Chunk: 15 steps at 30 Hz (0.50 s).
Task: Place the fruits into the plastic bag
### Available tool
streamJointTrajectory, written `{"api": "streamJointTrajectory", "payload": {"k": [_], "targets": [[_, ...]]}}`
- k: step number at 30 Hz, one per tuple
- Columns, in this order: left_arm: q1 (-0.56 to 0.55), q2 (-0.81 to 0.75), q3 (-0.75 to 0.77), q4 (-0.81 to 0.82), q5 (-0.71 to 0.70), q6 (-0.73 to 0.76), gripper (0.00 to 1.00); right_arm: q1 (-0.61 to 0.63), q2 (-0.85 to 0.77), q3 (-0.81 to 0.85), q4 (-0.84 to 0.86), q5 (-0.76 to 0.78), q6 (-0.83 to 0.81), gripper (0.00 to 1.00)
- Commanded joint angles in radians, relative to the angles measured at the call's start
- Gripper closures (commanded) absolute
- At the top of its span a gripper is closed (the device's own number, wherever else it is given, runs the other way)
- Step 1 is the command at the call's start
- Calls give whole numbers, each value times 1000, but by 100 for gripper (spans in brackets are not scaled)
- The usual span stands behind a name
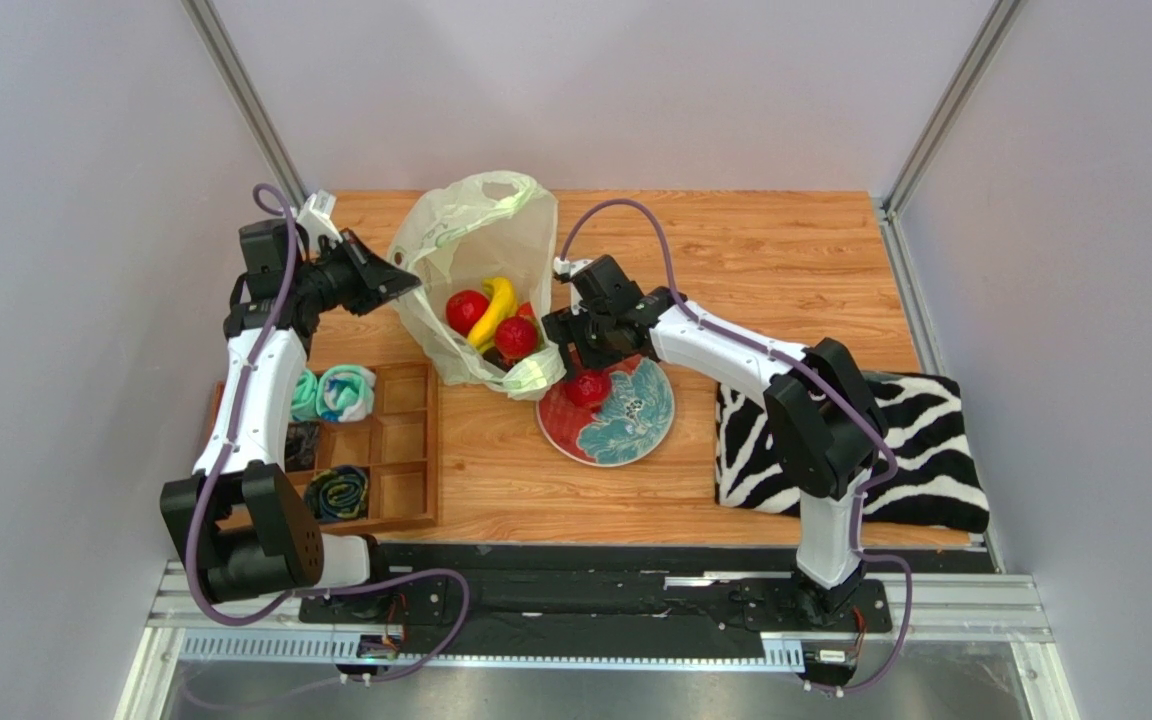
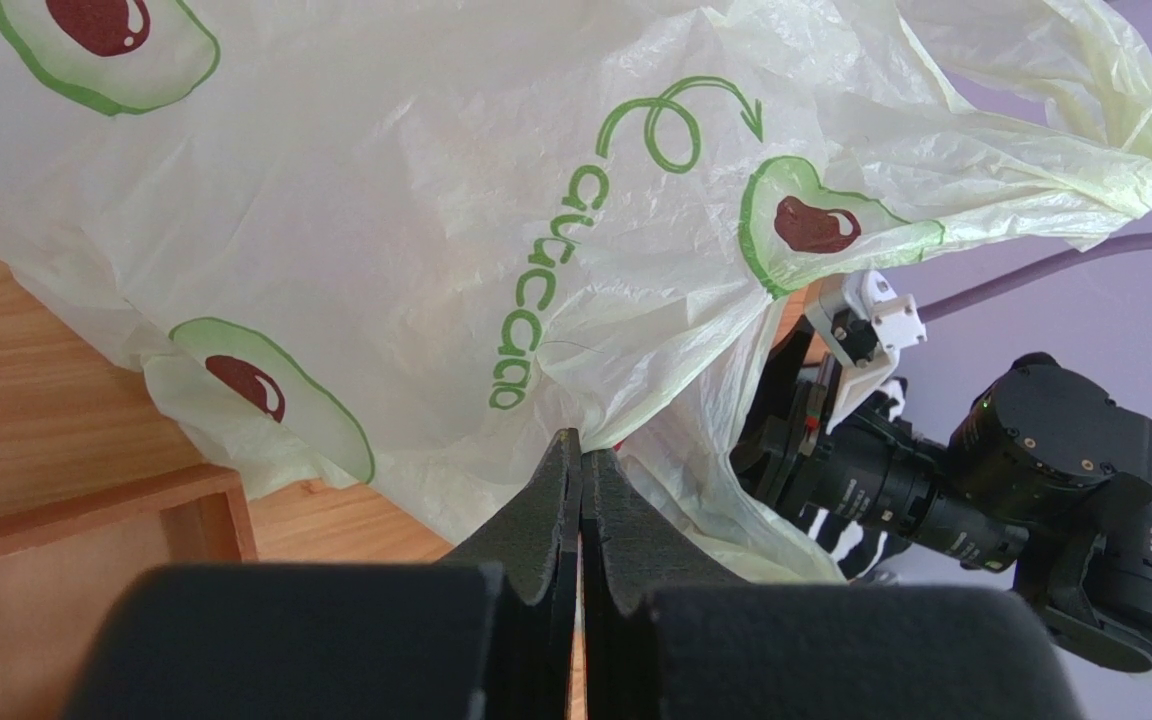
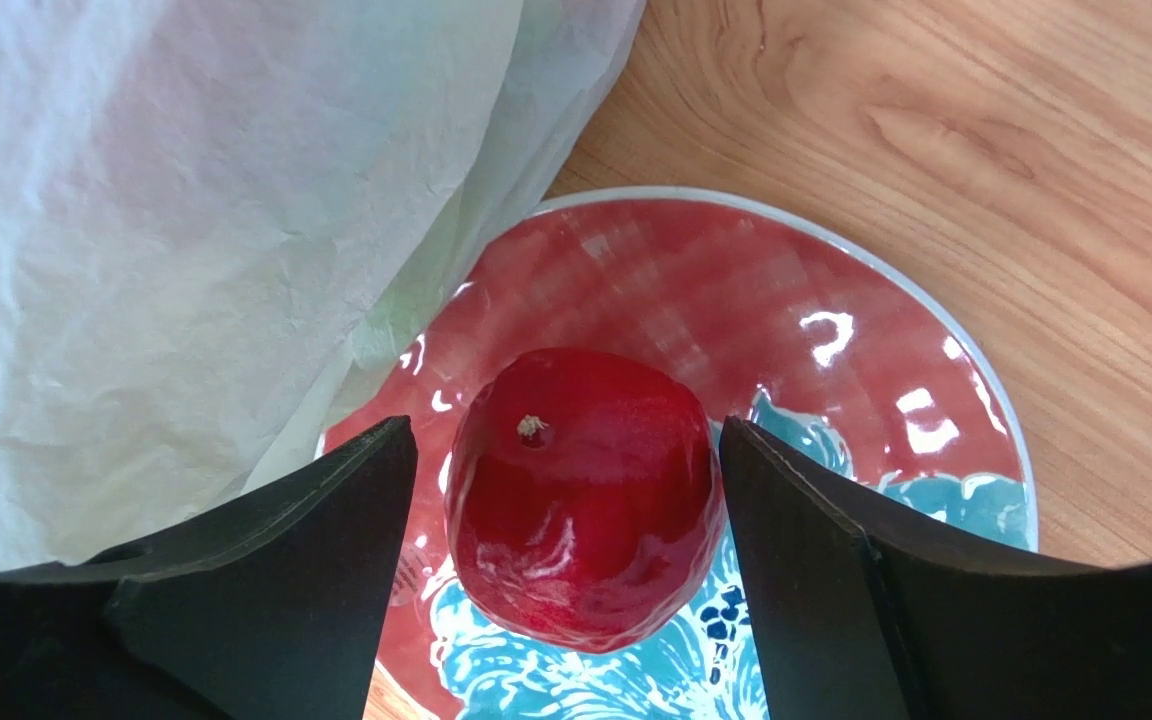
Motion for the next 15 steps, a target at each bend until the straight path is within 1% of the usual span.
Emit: {"api": "streamJointTrajectory", "payload": {"k": [1,6,11,14,15], "targets": [[12,-16,28,7,5,23,100,7,-7,-11,-3,19,-11,22],[10,-10,28,9,6,22,100,14,-21,-69,6,23,-7,22],[10,-3,28,10,9,20,100,17,-2,-72,8,32,-11,22],[10,-3,29,9,9,20,100,17,4,-64,6,31,-17,27],[10,-3,29,9,9,20,100,18,7,-63,3,29,-18,32]]}}
